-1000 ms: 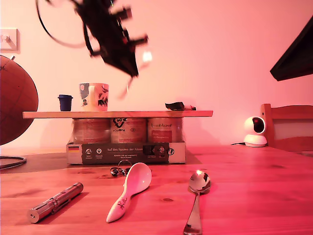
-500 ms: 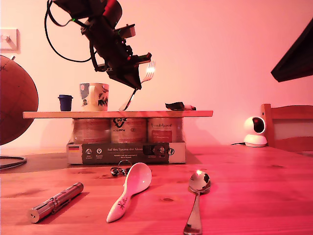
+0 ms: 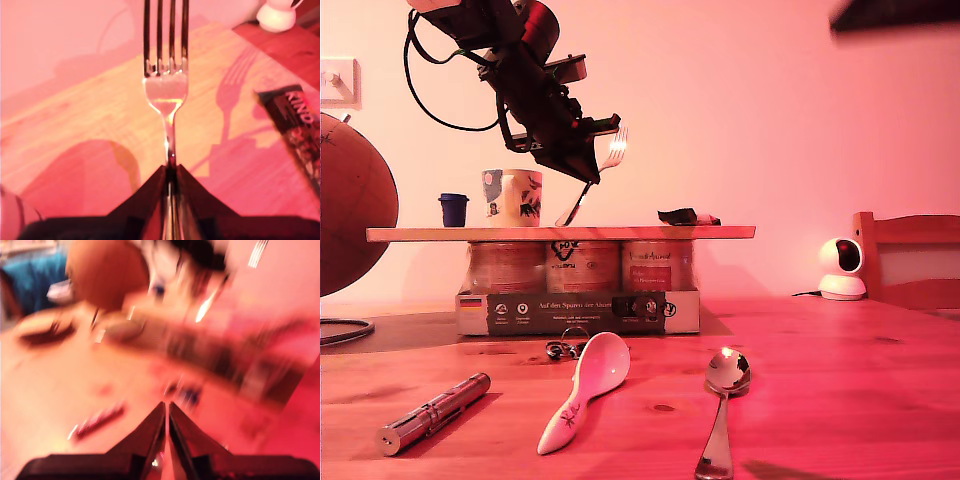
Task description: Pick up the metallic fork and place it on the shelf behind you
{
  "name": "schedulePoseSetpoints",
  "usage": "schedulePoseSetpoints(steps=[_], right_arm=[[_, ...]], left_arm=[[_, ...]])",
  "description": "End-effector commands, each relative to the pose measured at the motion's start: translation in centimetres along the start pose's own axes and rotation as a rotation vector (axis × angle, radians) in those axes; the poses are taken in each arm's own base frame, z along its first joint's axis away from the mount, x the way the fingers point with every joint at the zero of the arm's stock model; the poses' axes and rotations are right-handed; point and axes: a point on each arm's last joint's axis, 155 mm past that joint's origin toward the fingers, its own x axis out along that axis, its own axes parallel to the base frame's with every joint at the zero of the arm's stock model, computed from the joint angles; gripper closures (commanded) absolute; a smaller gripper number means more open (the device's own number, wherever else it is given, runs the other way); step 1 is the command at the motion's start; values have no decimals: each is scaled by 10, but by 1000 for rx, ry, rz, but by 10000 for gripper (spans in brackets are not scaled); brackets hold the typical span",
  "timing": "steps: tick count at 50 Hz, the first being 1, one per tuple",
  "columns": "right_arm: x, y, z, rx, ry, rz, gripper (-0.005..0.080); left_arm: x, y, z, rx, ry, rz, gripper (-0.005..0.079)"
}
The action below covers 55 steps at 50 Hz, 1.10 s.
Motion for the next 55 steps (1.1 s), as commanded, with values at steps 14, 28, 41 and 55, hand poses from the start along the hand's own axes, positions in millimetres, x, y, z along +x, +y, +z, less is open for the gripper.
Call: schedulePoseSetpoints(steps=[14,28,41,55], right_arm=[[-2,-9,24,-59,-84,-53,764],[-2,-9,24,-64,-84,-53,764],[-2,-9,24,-64,-83,-53,764],[-2,-9,24,-64,-84,-53,764]], left_arm=[[50,1,-56,-7,101,-19,763],[59,2,-68,-11,121,-22,761],[61,-2,-90,-24,197,-39,753],[58,-4,-104,-34,251,-47,663]])
